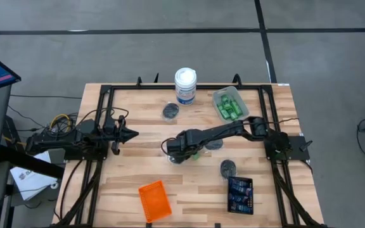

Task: Pick & Place Travel size toiletries
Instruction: Put the green shampoo into the gray basket

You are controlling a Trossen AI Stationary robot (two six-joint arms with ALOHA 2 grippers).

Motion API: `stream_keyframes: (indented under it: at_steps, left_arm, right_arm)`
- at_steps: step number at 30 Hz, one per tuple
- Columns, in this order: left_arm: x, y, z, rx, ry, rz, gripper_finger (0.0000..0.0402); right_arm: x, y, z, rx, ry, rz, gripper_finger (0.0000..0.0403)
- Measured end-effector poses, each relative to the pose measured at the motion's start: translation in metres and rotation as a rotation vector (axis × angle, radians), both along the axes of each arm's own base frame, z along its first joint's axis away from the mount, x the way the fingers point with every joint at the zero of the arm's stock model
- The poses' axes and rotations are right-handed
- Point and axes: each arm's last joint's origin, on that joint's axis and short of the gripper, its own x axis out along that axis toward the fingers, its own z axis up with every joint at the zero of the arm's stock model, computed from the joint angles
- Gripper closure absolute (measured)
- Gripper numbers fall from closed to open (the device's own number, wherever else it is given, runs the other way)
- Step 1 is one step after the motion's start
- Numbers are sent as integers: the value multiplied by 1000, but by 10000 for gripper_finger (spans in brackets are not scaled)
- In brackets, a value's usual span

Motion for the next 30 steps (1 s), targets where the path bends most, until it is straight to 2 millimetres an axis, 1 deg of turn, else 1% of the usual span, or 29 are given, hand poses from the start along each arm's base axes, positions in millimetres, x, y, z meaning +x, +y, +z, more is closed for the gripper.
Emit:
stream_keyframes:
  at_steps: [5, 7, 9, 11, 13, 15, 17, 19, 21, 23, 27, 30]
  left_arm:
    - [0, 0, 0, 0, 0, 0, 401]
    - [0, 0, 0, 0, 0, 1, 401]
    - [0, 0, 0, 0, -2, 0, 401]
    - [0, 0, 1, 0, -6, 0, 401]
    - [0, 0, 1, 1, -10, 0, 401]
    - [0, 0, 1, 1, -13, 0, 401]
    - [0, 0, 1, 1, -13, 0, 401]
    - [0, 0, 2, 2, -19, 0, 401]
    - [0, 0, 2, 2, -22, -1, 401]
    - [0, 0, 2, 2, -25, 1, 401]
    - [0, 0, 3, 2, -28, 0, 401]
    - [0, 0, 3, 2, -29, 1, 401]
  right_arm:
    - [-4, -12, 22, -7, -23, 18, 238]
    - [-12, -19, 31, -33, 23, 30, 243]
    - [-15, -27, 42, -48, 18, 25, 245]
    - [-28, -36, 55, -87, 93, 20, 242]
    - [-35, -47, 70, -108, 80, 1, 236]
    - [-49, -59, 86, -147, 140, -19, 230]
    - [-59, -72, 104, -182, 125, -54, 227]
    - [-73, -85, 120, -221, 152, -83, 227]
    - [-85, -99, 135, -256, 129, -124, 231]
    - [-98, -112, 147, -288, 144, -161, 235]
    - [-114, -140, 164, -322, 90, -223, 236]
    - [-125, -159, 168, -339, 120, -268, 231]
